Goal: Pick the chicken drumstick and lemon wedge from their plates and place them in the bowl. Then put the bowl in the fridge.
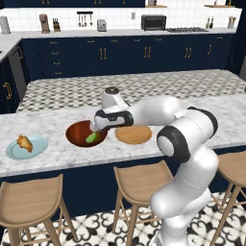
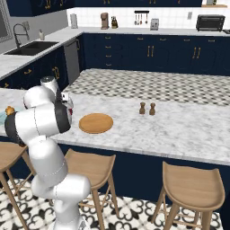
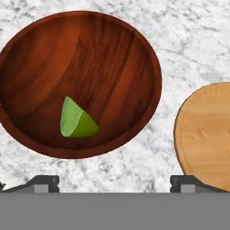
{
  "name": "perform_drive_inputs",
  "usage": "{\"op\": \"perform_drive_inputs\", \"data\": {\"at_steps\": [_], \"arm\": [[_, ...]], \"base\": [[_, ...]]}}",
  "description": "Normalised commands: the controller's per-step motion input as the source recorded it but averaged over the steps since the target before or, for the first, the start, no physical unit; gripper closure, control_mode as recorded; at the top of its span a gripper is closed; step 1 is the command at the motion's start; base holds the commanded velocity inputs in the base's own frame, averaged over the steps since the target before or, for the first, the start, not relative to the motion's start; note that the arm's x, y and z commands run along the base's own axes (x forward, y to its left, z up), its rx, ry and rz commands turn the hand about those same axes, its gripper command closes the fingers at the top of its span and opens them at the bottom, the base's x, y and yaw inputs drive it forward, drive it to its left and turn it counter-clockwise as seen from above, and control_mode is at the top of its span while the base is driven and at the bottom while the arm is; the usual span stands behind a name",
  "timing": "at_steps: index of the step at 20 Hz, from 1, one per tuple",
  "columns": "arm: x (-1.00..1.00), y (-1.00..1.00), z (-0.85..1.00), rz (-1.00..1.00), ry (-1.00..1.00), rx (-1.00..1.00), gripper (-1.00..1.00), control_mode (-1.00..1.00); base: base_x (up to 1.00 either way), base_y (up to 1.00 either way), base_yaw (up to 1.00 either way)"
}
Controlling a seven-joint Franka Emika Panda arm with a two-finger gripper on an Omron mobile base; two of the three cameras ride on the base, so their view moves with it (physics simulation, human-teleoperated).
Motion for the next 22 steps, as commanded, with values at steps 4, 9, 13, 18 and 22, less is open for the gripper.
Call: {"op": "perform_drive_inputs", "data": {"at_steps": [4, 9, 13, 18, 22], "arm": [[-0.67, -0.89, 0.21, -0.24, 0.0, 0.11, -1.0, -1.0], [-0.54, -0.71, 0.53, -0.16, -0.04, 0.03, -1.0, -1.0], [-0.33, -0.74, 0.86, -0.11, 0.01, 0.0, -1.0, -1.0], [-0.81, -0.56, 0.51, -0.23, 0.0, -0.04, -1.0, -1.0], [-0.88, -0.25, 0.41, -0.21, 0.16, 0.02, -1.0, -1.0]], "base": [[0.0, 0.0, 0.0], [0.0, 0.0, 0.0], [0.0, 0.0, 0.0], [0.0, 0.0, 0.0], [0.0, 0.0, 0.0]]}}
